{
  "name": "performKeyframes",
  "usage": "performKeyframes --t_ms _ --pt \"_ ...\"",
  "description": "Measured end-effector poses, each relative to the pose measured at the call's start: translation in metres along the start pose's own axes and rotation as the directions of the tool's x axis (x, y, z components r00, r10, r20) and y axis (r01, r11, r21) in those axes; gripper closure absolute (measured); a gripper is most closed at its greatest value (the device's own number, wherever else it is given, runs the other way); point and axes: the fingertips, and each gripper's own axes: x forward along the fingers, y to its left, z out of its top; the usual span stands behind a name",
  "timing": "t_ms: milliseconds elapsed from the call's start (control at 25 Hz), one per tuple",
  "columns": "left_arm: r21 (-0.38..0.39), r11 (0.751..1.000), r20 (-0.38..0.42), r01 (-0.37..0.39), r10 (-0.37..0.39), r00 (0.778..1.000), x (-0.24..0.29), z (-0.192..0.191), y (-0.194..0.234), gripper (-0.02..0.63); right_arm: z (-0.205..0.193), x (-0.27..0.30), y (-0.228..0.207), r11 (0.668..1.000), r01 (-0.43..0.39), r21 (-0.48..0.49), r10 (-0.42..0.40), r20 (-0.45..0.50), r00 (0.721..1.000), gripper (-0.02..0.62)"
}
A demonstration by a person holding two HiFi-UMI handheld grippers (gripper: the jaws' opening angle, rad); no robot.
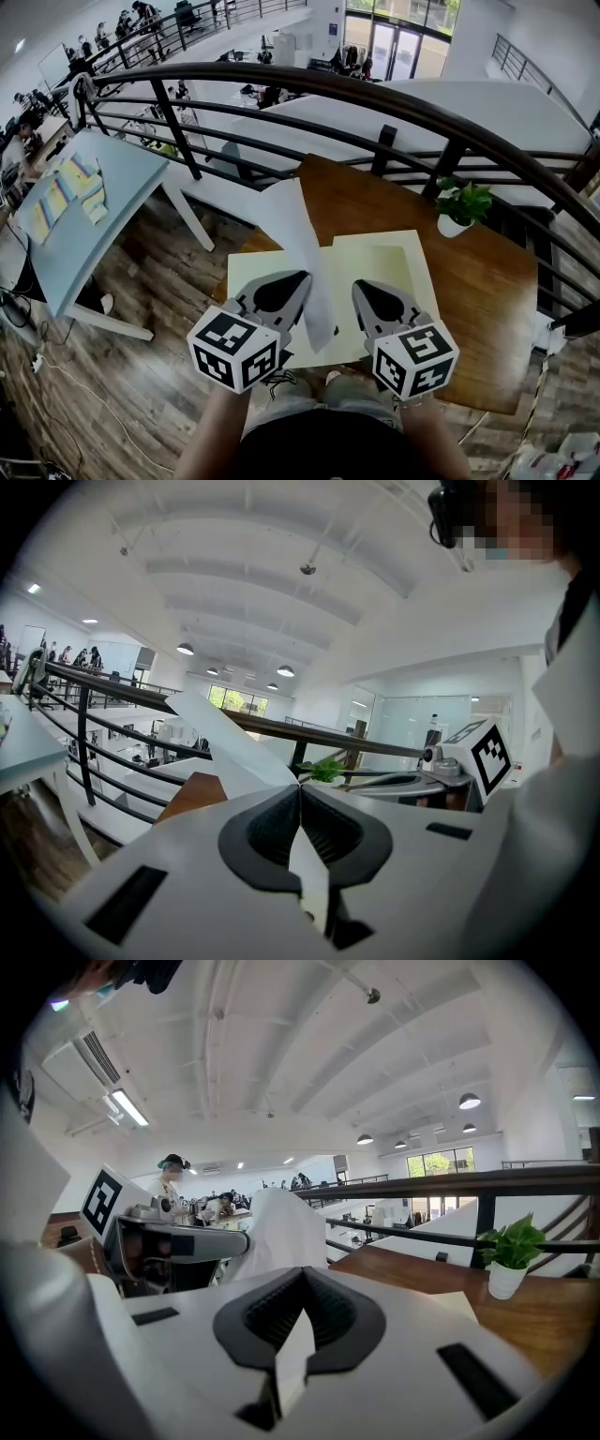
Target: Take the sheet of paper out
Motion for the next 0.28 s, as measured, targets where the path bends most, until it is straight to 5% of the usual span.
performKeyframes --t_ms 280 --pt "0.000 1.000 -0.008 0.007 -0.007 1.000 0.0056 -0.0001 0.0002 0.586 0.0002 0.0017 -0.0079 1.000 0.007 -0.008 -0.007 -0.010 1.000 0.571"
